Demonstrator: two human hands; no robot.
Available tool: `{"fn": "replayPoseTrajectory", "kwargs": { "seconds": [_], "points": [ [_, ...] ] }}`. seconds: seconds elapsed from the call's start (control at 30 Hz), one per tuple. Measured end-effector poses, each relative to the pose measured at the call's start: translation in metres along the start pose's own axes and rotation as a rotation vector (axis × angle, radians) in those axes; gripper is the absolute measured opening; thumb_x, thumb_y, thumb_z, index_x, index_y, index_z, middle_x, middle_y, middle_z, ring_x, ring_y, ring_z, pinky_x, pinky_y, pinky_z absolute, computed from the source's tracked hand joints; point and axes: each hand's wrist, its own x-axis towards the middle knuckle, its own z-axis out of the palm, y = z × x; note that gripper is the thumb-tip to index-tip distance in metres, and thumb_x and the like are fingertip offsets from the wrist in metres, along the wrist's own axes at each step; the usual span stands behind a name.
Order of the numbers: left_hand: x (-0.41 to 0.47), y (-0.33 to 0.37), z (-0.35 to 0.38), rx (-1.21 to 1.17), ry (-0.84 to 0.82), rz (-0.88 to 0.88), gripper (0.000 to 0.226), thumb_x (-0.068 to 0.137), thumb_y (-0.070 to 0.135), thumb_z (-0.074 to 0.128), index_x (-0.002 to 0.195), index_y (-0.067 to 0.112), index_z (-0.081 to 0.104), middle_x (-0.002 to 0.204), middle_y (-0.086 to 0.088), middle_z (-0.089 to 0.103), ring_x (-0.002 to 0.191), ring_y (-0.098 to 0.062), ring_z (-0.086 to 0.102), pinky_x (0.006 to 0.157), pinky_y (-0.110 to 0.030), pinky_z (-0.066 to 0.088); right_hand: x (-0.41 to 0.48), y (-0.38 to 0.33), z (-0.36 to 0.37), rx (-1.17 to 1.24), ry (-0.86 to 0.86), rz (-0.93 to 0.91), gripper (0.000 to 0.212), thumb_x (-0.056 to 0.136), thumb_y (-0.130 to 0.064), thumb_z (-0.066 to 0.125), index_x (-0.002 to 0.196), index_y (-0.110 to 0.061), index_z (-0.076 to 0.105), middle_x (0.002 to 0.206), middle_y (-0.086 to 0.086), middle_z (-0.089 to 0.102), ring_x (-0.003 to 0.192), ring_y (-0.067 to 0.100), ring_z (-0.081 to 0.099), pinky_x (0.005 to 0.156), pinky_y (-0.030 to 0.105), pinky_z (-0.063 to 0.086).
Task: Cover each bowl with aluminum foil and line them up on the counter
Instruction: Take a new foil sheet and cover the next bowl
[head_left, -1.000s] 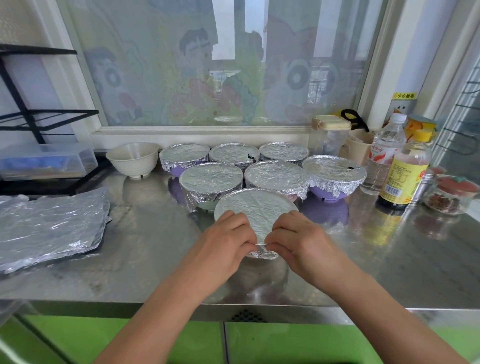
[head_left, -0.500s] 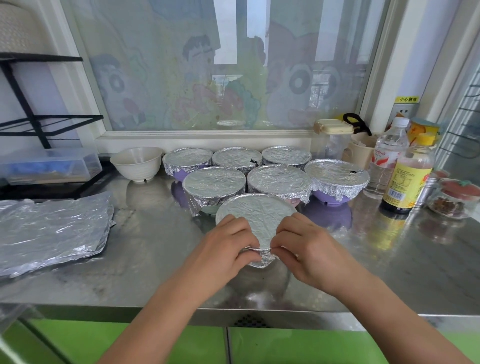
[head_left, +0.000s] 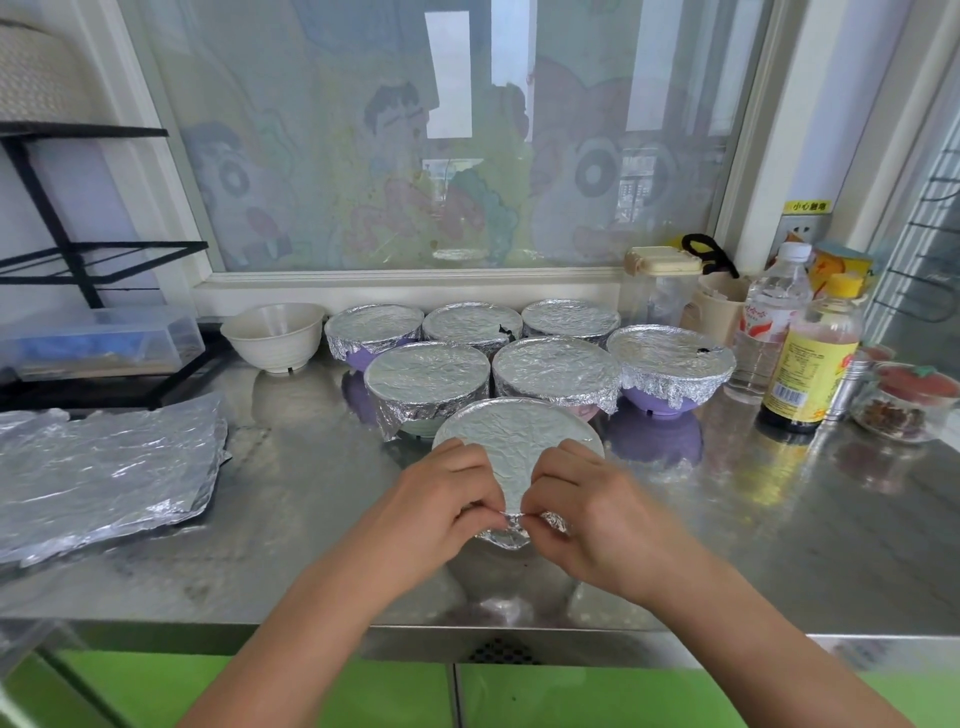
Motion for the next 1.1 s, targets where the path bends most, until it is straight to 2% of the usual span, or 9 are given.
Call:
{"fn": "replayPoseTrajectory", "kwargs": {
  "seconds": [0.13,0.27,0.33,0.43,0.57,0.67,0.9,1.1],
  "points": [
    [0.001,0.001,-0.001,0.023,-0.022,0.011,0.022,0.078,0.044,0.067,0.079,0.022,0.066,0.084,0.016,0.051,0.082,-0.005,0.046,0.073,-0.019,0.040,0.001,-0.004,0.003,0.051,-0.011,0.006,0.007,0.085,-0.017,0.070,0.078,-0.013,0.069,0.080,0.000,0.056,0.072,0.018,0.051,0.064,0.029,0.045],
    [-0.001,-0.003,-0.008,-0.021,-0.025,-0.011,0.019,0.079,0.038,0.071,0.073,0.020,0.068,0.079,0.014,0.055,0.080,0.000,0.046,0.073,-0.012,0.038,-0.008,0.010,-0.011,0.146,-0.026,0.045,0.018,0.088,-0.032,0.069,0.094,-0.016,0.075,0.090,-0.002,0.060,0.081,0.015,0.057,0.073,0.025,0.047],
    [-0.002,-0.005,-0.013,-0.042,-0.034,-0.034,0.015,0.077,0.033,0.074,0.073,0.020,0.068,0.079,0.014,0.056,0.079,0.001,0.049,0.073,-0.012,0.039,-0.010,0.018,-0.019,0.142,-0.035,0.046,0.022,0.089,-0.035,0.065,0.093,-0.016,0.076,0.089,-0.001,0.061,0.081,0.016,0.057,0.072,0.026,0.047],
    [-0.001,-0.007,-0.013,-0.053,-0.039,-0.044,0.015,0.076,0.035,0.075,0.074,0.022,0.069,0.083,0.015,0.055,0.081,-0.001,0.051,0.074,-0.013,0.041,-0.011,0.018,-0.017,0.114,-0.067,-0.002,0.021,0.092,-0.031,0.062,0.087,-0.015,0.074,0.087,-0.001,0.059,0.078,0.017,0.054,0.071,0.025,0.045],
    [-0.002,-0.003,-0.009,-0.032,-0.011,-0.039,0.026,0.076,0.045,0.070,0.083,0.021,0.071,0.087,0.015,0.056,0.084,-0.001,0.050,0.076,-0.015,0.041,-0.012,0.017,-0.009,0.138,-0.041,0.030,0.017,0.092,-0.028,0.063,0.085,-0.016,0.073,0.084,-0.004,0.058,0.077,0.015,0.052,0.071,0.025,0.044],
    [-0.001,0.006,0.001,-0.028,-0.003,-0.009,0.023,0.079,0.041,0.068,0.079,0.018,0.071,0.081,0.012,0.055,0.081,-0.005,0.048,0.073,-0.017,0.041,-0.012,0.013,-0.005,0.144,-0.008,0.045,0.016,0.091,-0.028,0.064,0.084,-0.017,0.073,0.083,-0.004,0.058,0.076,0.014,0.052,0.070,0.023,0.043],
    [0.003,0.007,0.000,-0.051,-0.015,-0.016,0.023,0.080,0.041,0.065,0.075,0.020,0.071,0.078,0.013,0.055,0.078,-0.003,0.048,0.071,-0.015,0.039,-0.013,0.007,-0.004,0.133,0.030,0.066,0.017,0.090,-0.032,0.067,0.087,-0.017,0.075,0.084,-0.004,0.059,0.077,0.013,0.054,0.072,0.017,0.040],
    [0.001,0.005,-0.008,-0.077,-0.041,-0.016,0.023,0.078,0.042,0.067,0.074,0.019,0.072,0.081,0.020,0.051,0.077,0.003,0.048,0.071,-0.011,0.038,-0.005,-0.007,0.008,0.073,0.110,0.039,0.008,0.081,-0.014,0.075,0.075,-0.013,0.071,0.077,-0.002,0.056,0.071,0.014,0.049,0.063,0.023,0.043]
  ]
}}
